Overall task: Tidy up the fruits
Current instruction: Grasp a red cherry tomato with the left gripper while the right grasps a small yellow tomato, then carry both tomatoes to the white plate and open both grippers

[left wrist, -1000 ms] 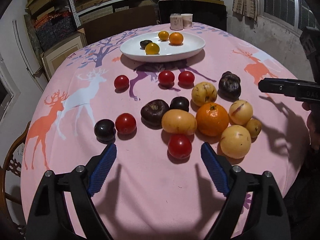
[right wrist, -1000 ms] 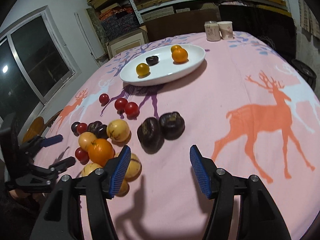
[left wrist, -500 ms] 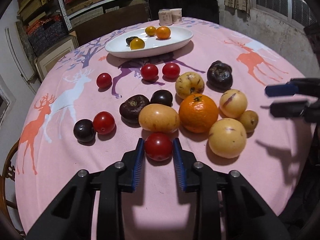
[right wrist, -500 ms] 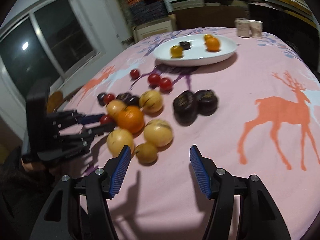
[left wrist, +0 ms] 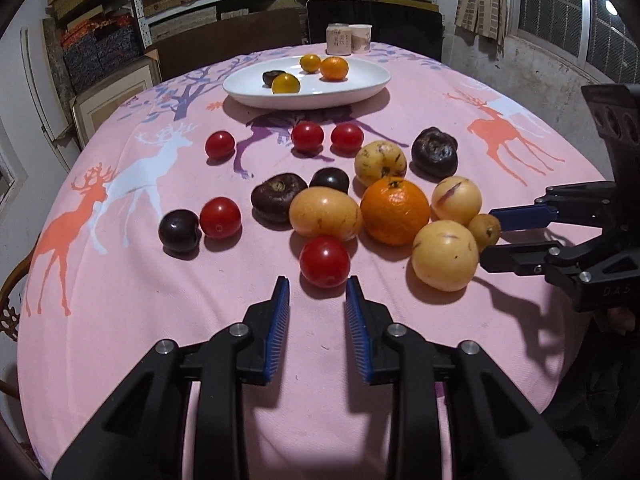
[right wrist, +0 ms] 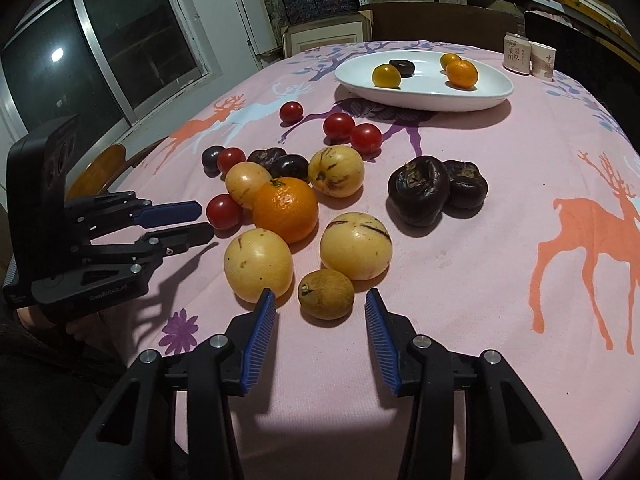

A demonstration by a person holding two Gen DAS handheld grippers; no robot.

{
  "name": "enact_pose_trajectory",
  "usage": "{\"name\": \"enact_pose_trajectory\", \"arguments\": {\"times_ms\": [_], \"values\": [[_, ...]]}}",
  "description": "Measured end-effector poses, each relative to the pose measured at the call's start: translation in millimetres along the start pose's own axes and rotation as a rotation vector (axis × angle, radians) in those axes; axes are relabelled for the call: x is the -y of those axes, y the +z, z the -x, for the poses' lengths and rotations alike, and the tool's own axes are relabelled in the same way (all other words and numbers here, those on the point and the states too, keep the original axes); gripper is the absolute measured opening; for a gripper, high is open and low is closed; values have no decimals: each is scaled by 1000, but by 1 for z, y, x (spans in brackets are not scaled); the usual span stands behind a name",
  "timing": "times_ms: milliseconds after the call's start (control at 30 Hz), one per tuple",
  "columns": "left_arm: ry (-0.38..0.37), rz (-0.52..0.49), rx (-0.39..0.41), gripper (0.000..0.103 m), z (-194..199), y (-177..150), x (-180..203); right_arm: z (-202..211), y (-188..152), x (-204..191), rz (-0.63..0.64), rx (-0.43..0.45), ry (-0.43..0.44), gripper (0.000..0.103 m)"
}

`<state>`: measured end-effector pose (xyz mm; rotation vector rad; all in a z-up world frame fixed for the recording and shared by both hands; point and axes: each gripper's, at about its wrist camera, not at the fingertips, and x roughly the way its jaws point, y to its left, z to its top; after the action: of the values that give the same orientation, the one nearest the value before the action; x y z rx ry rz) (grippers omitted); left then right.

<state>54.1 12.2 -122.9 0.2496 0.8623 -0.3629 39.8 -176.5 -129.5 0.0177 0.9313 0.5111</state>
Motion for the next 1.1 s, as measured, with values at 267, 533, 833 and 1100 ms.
{"name": "enact_pose_trajectory", "arguments": {"times_ms": [267,533,833,1100], "values": [[4,4,8,29,-19,9,1,-3,0,-2,8,0,-15,29],[-29,19,38,27,-4,0,-3,0,-1,3,-15,12,12,29],[-30,20,24,28,-6,-4,1,3,-3,1,-8,12,16,29],[-15,27,20,46,-15,1,2,4,-5,2,-13,11,16,29]]}}
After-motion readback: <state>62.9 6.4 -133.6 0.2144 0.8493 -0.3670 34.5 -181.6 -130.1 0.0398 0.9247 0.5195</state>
